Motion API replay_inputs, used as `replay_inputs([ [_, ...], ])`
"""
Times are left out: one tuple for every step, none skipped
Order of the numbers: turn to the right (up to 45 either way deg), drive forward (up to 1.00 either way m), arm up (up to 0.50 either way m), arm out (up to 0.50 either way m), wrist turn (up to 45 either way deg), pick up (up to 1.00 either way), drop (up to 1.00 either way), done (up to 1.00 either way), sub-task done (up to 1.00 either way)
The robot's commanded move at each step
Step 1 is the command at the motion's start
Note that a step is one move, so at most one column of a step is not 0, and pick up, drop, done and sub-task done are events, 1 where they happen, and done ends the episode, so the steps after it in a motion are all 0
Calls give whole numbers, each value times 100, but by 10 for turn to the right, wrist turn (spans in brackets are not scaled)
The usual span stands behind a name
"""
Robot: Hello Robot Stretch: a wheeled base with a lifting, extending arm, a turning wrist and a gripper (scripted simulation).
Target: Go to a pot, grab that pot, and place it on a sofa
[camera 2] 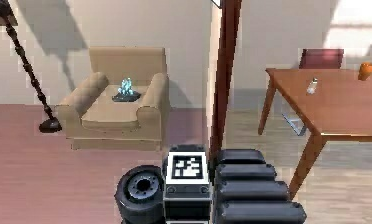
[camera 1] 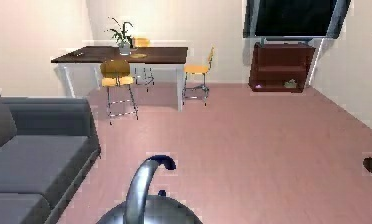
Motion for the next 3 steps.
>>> replay_inputs([
  [-180, 0, 0, 0, 0, 0, 0, 0, 0],
  [0, 90, 0, 0, 0, 0, 0, 0, 0],
  [450, 0, 0, 0, 0, 0, 0, 0, 0],
])
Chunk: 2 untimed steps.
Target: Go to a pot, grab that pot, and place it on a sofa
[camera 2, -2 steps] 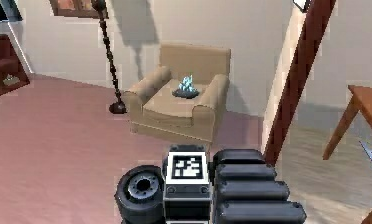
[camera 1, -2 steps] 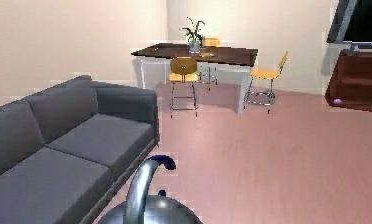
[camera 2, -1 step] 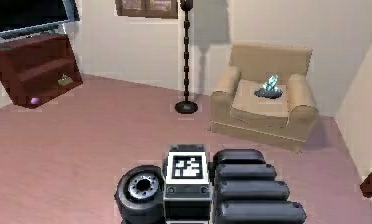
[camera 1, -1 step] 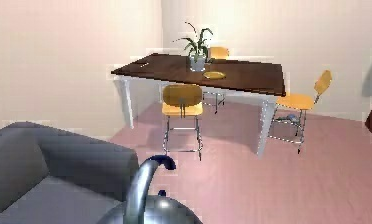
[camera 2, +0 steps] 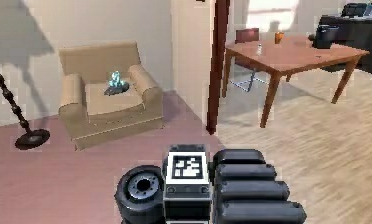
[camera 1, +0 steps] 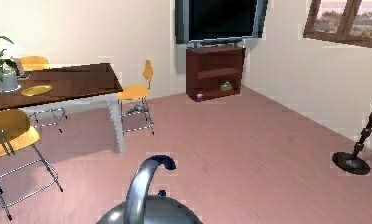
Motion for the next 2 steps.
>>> replay_inputs([
  [450, 0, 0, 0, 0, 0, 0, 0, 0],
  [450, 0, 0, 0, 0, 0, 0, 0, 0],
])
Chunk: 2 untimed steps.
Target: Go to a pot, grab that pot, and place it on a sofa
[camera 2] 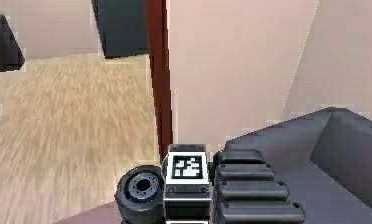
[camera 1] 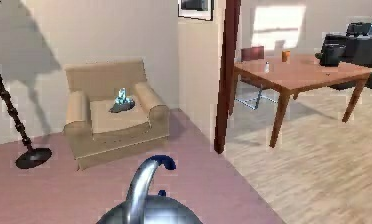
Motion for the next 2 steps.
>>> replay_inputs([
  [-450, 0, 0, 0, 0, 0, 0, 0, 0],
  [-450, 0, 0, 0, 0, 0, 0, 0, 0],
])
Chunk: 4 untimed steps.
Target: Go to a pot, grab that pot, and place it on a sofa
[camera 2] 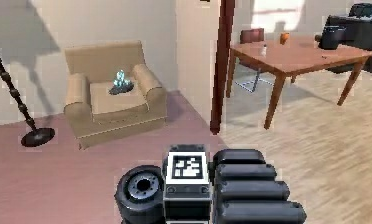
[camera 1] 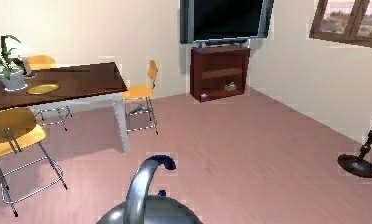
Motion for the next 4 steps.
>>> replay_inputs([
  [-450, 0, 0, 0, 0, 0, 0, 0, 0],
  [-90, 0, 0, 0, 0, 0, 0, 0, 0],
  [450, 0, 0, 0, 0, 0, 0, 0, 0],
  [450, 0, 0, 0, 0, 0, 0, 0, 0],
])
